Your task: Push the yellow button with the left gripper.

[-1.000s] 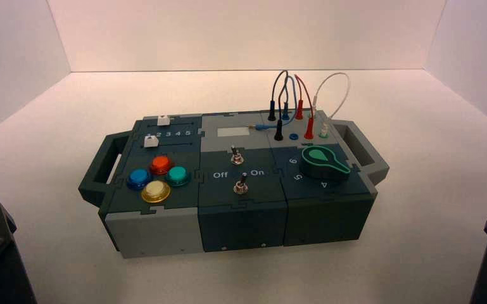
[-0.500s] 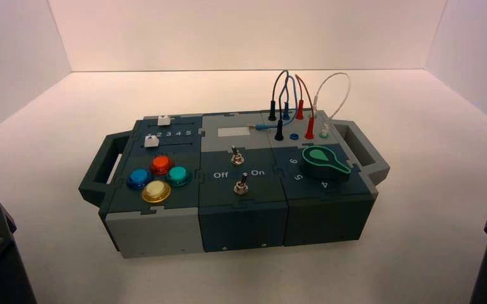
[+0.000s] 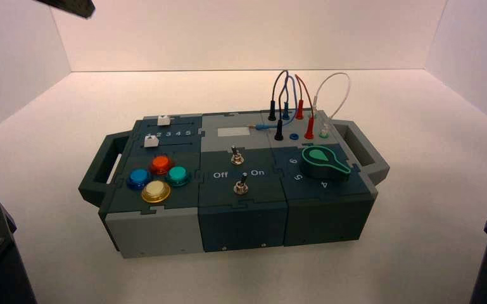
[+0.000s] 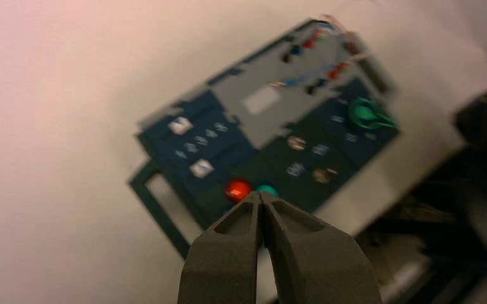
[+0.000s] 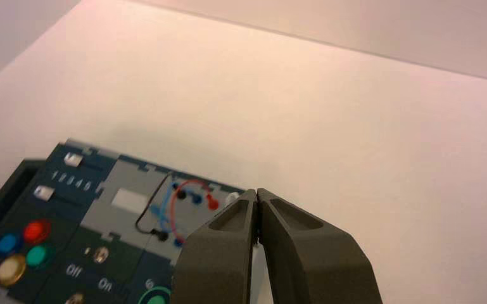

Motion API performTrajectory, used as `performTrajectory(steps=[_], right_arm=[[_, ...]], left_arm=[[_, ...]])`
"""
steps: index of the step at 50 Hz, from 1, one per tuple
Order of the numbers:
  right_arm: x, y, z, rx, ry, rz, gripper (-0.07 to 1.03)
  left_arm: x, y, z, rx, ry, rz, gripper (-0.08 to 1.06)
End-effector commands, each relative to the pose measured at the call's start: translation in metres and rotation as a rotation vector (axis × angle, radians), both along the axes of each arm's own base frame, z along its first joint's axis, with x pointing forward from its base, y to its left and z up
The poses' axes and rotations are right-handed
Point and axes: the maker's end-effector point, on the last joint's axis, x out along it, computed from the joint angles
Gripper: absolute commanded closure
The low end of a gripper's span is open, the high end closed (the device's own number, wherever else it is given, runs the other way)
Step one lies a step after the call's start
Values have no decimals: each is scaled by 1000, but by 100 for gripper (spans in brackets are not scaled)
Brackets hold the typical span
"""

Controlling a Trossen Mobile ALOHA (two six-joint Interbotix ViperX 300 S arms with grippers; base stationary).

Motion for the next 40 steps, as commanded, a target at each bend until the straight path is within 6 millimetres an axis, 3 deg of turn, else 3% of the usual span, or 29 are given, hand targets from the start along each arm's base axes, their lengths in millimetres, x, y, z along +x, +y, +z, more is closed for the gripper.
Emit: performTrajectory(steps=[1, 15, 31, 40], right_arm=[[-1, 18, 7, -1, 6, 66, 99], [-17, 53, -16, -73, 112, 214, 99], [-18, 57, -17, -80, 120, 230, 99], [-18, 58, -15, -75, 114, 230, 99]], left_arm=[[-4, -7, 13, -22, 25, -20, 101], [-4, -21, -20, 78, 191, -69, 101], [-13, -47, -69, 236, 354, -188, 101], [-11, -52, -89, 272, 384, -191, 101]])
